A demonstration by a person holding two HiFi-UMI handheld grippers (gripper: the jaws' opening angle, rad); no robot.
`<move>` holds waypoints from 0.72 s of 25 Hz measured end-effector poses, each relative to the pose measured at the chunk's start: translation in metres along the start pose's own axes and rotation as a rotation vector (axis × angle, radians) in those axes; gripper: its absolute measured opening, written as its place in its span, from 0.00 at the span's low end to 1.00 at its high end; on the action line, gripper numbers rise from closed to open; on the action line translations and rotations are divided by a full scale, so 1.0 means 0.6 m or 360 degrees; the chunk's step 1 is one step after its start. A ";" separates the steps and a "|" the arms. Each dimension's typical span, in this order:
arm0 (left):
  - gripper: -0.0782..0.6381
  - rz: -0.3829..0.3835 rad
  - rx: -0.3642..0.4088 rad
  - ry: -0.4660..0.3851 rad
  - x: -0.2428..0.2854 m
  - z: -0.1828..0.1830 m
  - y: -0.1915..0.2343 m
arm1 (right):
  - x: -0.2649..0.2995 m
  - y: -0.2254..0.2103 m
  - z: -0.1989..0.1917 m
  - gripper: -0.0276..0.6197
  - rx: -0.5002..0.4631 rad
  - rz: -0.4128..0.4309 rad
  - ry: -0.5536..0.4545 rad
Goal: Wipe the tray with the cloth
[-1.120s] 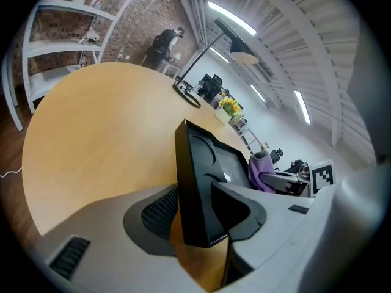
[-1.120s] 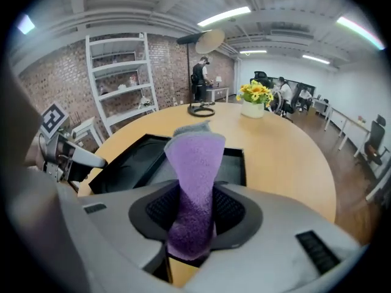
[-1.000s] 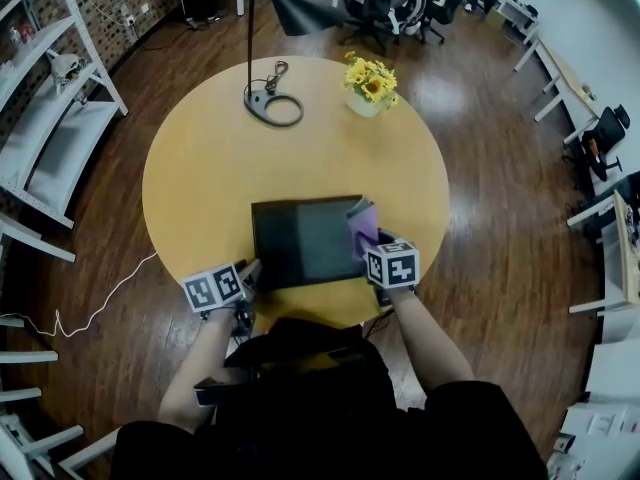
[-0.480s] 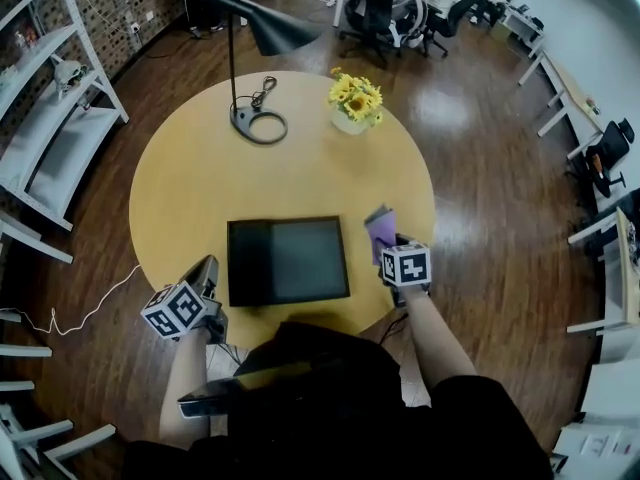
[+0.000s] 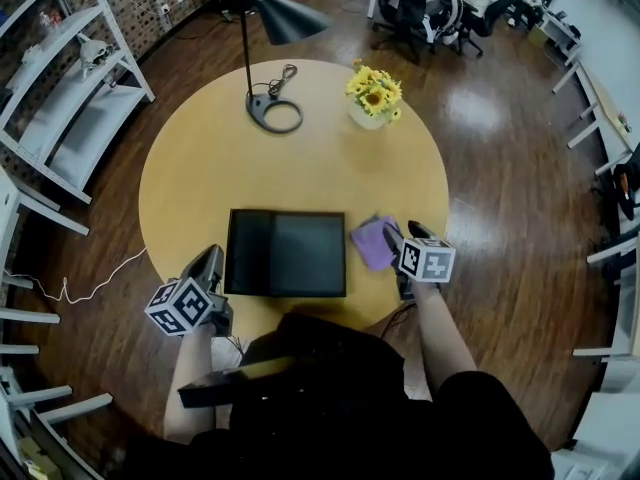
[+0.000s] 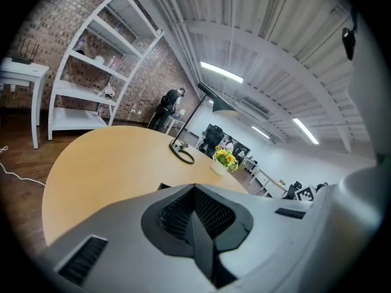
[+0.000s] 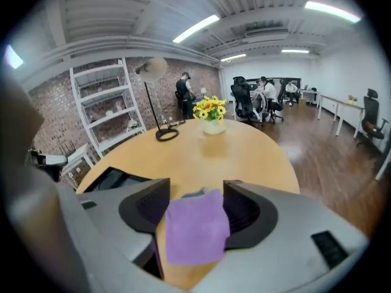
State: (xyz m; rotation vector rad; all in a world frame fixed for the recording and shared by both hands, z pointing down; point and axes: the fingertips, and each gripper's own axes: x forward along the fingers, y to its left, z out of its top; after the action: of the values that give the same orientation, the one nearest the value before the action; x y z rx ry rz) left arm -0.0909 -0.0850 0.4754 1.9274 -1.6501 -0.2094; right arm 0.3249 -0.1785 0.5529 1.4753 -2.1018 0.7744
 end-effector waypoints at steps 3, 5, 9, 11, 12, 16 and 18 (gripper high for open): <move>0.11 -0.0034 -0.0015 -0.0099 -0.004 0.021 -0.014 | -0.031 0.010 0.044 0.30 0.0123 0.0133 -0.0207; 0.11 -0.0059 -0.0005 -0.0149 -0.010 0.036 -0.019 | -0.056 0.020 0.067 0.17 0.0249 0.0235 -0.0343; 0.11 -0.0059 0.0017 -0.0169 -0.032 0.036 -0.009 | -0.102 0.009 0.082 0.05 0.0598 0.0467 -0.0577; 0.11 -0.0038 0.0030 -0.0185 -0.039 0.040 0.002 | -0.117 -0.011 0.080 0.05 0.0745 0.0507 -0.0653; 0.11 -0.0023 0.0050 -0.0191 -0.041 0.043 0.007 | -0.125 -0.017 0.078 0.05 0.0762 0.0502 -0.0674; 0.11 -0.0024 0.0131 -0.0230 -0.043 0.049 0.004 | -0.155 -0.017 0.071 0.05 0.0635 0.0459 -0.0722; 0.11 -0.0051 0.0186 -0.0264 -0.040 0.053 -0.014 | -0.162 -0.016 0.075 0.05 0.0585 0.0446 -0.0735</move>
State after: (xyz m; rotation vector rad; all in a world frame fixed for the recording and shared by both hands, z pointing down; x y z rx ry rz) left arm -0.1044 -0.0722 0.4394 2.0731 -1.7744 -0.2989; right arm 0.3633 -0.1443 0.4587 1.6947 -2.6644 1.0494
